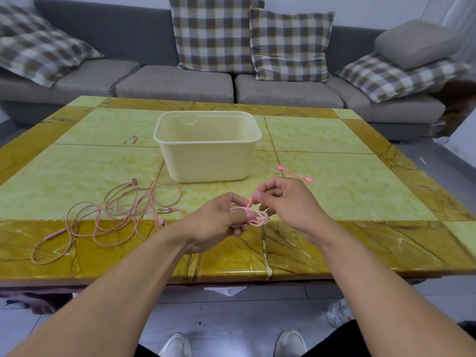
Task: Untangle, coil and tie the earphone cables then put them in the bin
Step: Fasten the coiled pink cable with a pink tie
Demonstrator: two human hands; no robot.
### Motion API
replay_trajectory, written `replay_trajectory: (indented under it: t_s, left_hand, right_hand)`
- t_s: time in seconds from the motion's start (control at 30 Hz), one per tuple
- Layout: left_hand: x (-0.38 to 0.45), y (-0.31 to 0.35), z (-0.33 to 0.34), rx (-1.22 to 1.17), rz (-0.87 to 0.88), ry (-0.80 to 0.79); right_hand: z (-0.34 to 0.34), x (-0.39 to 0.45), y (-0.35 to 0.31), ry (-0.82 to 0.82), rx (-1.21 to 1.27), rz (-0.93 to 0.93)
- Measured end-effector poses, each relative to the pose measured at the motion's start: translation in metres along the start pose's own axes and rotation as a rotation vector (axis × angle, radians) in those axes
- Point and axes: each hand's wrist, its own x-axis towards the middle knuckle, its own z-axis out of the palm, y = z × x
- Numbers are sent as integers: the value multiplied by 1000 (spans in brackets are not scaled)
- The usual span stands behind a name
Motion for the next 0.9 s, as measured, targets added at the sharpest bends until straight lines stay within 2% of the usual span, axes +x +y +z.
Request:
replay_trajectory:
  t_s: [0.13,0.23,0.47,0.57,0.67,0.8,0.9]
  left_hand:
    - [0,6,2,-216,104,25]
    - [3,10,6,-414,164,119]
    - [7,14,8,-645,202,262]
    - [7,14,9,-664,197,274]
    - [6,14,6,-621,189,280]
    - [5,10,12,-425,182,259]
    - [5,9,19,-321,161,312]
  right_hand:
    - [-1,2,-1,-24,244,75]
    - [4,4,-1,-63,303,26]
    - [13,0,-8,-182,301,-4]
    - [17,-3,-8,-119,281,-42]
    - [16,-2,-7,-132,273,-42]
    - [18,-2,-4,-83,32,-98]
    - [22,-2,-2,-73,-132,-135]
